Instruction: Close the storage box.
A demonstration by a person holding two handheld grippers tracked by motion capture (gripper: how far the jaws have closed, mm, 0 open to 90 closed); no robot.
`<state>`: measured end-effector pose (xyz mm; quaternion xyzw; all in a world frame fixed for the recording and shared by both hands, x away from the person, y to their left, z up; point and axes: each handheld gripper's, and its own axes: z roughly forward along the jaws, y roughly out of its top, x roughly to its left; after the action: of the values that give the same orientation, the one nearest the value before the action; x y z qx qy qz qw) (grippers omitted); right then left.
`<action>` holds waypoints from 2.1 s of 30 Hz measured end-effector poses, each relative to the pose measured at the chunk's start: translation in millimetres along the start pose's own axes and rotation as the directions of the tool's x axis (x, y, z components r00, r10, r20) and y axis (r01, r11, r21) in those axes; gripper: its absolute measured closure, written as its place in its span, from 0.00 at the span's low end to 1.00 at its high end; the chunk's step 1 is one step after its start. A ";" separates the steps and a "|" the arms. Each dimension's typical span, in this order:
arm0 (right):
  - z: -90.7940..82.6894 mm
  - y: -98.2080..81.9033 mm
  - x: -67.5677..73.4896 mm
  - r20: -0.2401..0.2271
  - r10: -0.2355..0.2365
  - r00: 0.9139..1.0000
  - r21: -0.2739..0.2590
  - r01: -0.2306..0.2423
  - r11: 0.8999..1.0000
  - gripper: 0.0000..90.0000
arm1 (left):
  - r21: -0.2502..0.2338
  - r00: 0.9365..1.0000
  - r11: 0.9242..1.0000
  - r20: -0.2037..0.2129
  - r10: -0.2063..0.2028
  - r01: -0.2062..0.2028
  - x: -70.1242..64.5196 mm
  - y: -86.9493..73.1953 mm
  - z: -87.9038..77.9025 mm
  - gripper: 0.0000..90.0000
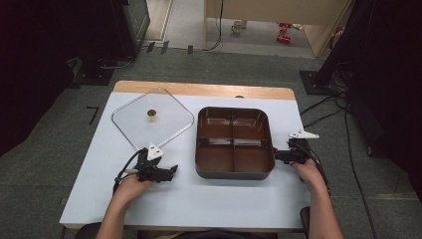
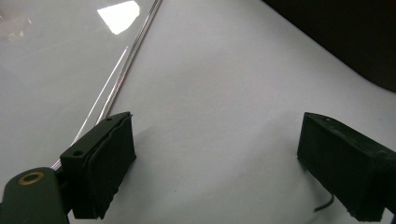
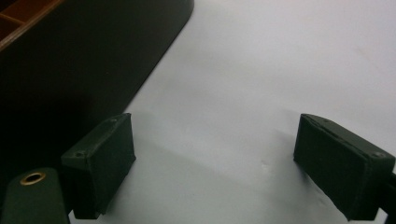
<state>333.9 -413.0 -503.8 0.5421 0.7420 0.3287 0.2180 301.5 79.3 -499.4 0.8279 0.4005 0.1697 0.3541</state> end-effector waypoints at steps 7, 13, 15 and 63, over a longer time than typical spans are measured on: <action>-0.1 -0.1 0.4 0.002 -0.001 1.000 -0.001 0.001 1.000 0.13 | -0.001 1.000 1.000 -0.001 0.001 -0.001 -0.1 -0.1 0.0 0.12; 0.1 0.1 0.5 0.008 0.000 1.000 0.003 0.000 1.000 0.12 | 0.000 1.000 1.000 -0.003 0.005 -0.005 -0.4 0.0 0.0 0.12; 0.2 0.1 0.3 0.008 0.000 1.000 0.003 0.000 1.000 0.12 | 0.000 1.000 1.000 -0.002 0.004 -0.004 -0.4 -0.1 0.0 0.12; 0.2 0.0 0.6 0.009 -0.001 1.000 0.002 0.001 1.000 0.12 | 0.084 0.999 0.996 0.043 -0.007 0.003 3.9 17.3 -8.2 0.16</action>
<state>333.8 -412.4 -503.9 0.5434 0.7417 0.3253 0.2206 308.7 78.7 -481.3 0.8445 0.4016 0.1340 0.3281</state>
